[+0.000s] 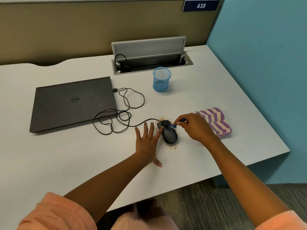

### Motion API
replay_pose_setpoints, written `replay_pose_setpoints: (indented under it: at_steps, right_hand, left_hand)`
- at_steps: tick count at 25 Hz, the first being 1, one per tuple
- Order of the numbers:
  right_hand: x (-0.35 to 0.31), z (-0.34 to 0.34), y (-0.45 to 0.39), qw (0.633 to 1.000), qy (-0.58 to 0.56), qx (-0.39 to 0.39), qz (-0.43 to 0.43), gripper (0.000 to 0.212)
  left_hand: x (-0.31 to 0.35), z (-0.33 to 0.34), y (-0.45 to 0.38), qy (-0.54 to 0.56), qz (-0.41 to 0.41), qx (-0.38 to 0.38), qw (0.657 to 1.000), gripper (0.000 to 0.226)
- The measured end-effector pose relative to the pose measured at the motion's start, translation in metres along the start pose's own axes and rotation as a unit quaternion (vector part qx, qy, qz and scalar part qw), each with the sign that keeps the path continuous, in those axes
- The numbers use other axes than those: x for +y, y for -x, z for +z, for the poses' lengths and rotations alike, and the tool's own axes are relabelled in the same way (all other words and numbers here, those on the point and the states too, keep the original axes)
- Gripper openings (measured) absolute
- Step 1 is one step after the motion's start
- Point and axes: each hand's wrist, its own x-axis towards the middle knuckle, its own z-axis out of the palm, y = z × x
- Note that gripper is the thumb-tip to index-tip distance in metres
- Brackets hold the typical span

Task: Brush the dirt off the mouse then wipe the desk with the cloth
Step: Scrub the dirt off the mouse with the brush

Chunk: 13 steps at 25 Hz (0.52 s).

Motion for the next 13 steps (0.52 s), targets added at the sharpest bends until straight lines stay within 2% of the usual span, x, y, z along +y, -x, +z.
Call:
replay_pose_setpoints:
  at_steps: [5,9,13]
  right_hand:
    - [-0.014,0.018,-0.039,0.999,-0.052,-0.005,0.009,0.018]
    - [-0.010,0.024,-0.053,0.997,-0.072,0.024,0.019,0.017]
    - [-0.002,0.024,-0.061,0.995,-0.093,-0.021,0.033,0.019]
  left_hand:
    - [0.004,-0.003,-0.004,-0.015,-0.001,-0.013,1.000,0.153]
    - [0.003,-0.002,-0.005,-0.004,0.002,-0.018,1.000,0.152]
    - [0.002,-0.001,-0.006,0.001,0.009,-0.016,1.000,0.152]
